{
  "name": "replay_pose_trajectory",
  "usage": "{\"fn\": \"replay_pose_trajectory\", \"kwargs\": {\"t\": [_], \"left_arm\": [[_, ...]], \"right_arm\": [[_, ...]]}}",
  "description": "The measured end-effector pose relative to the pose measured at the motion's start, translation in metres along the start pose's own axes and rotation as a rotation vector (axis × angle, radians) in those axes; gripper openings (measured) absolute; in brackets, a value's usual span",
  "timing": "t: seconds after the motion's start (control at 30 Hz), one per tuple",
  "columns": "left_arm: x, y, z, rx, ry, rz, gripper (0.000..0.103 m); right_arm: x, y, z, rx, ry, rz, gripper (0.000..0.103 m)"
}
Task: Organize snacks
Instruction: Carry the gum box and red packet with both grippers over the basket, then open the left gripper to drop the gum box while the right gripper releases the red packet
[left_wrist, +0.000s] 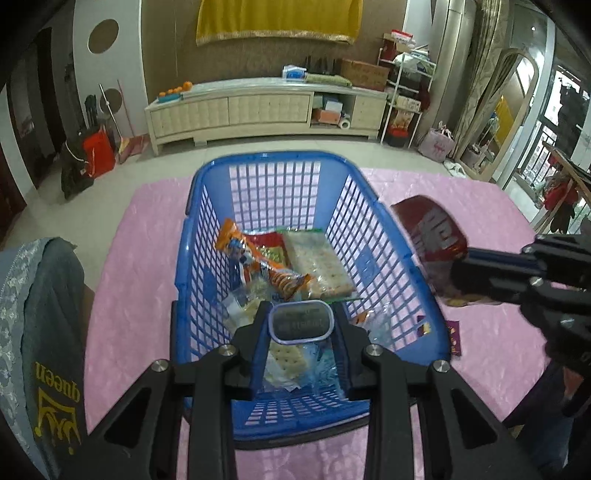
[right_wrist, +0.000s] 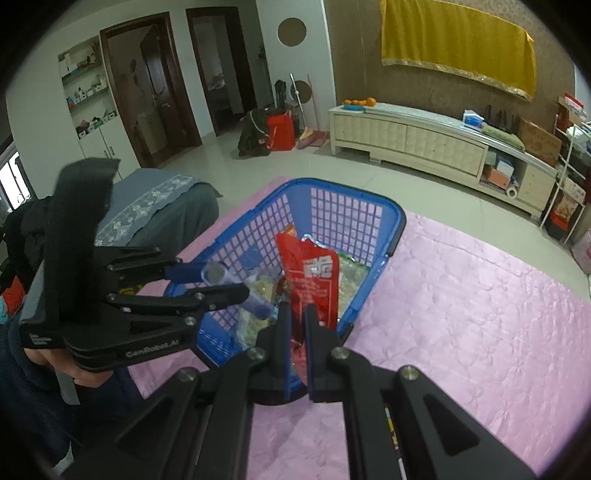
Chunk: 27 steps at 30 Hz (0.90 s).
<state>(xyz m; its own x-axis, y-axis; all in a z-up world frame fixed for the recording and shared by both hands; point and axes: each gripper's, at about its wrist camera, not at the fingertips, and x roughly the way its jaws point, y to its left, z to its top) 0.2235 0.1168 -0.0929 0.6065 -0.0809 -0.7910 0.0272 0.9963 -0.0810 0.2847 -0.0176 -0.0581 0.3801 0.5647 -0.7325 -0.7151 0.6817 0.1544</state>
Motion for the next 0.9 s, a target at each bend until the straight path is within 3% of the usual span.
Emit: {"fn": "replay_pose_trajectory", "kwargs": {"t": [0.4, 0.43, 0.5, 0.53, 0.9], "left_arm": [[0.010, 0.003, -0.012, -0.005, 0.059, 0.020, 0.030], [0.010, 0.003, -0.013, -0.008, 0.068, 0.020, 0.034], [0.008, 0.003, -0.012, -0.013, 0.069, 0.034, 0.060], [0.006, 0.003, -0.012, -0.012, 0.060, 0.039, 0.063], [-0.042, -0.001, -0.006, 0.039, -0.056, 0.061, 0.078]], "right_arm": [[-0.007, 0.001, -0.003, 0.016, 0.002, -0.008, 0.009], [-0.008, 0.002, -0.003, 0.014, -0.001, -0.006, 0.009], [-0.009, 0.005, -0.002, 0.010, -0.003, -0.006, 0.009], [-0.010, 0.007, -0.002, 0.006, -0.004, -0.007, 0.009], [-0.023, 0.013, 0.006, -0.024, -0.028, -0.015, 0.009]]}}
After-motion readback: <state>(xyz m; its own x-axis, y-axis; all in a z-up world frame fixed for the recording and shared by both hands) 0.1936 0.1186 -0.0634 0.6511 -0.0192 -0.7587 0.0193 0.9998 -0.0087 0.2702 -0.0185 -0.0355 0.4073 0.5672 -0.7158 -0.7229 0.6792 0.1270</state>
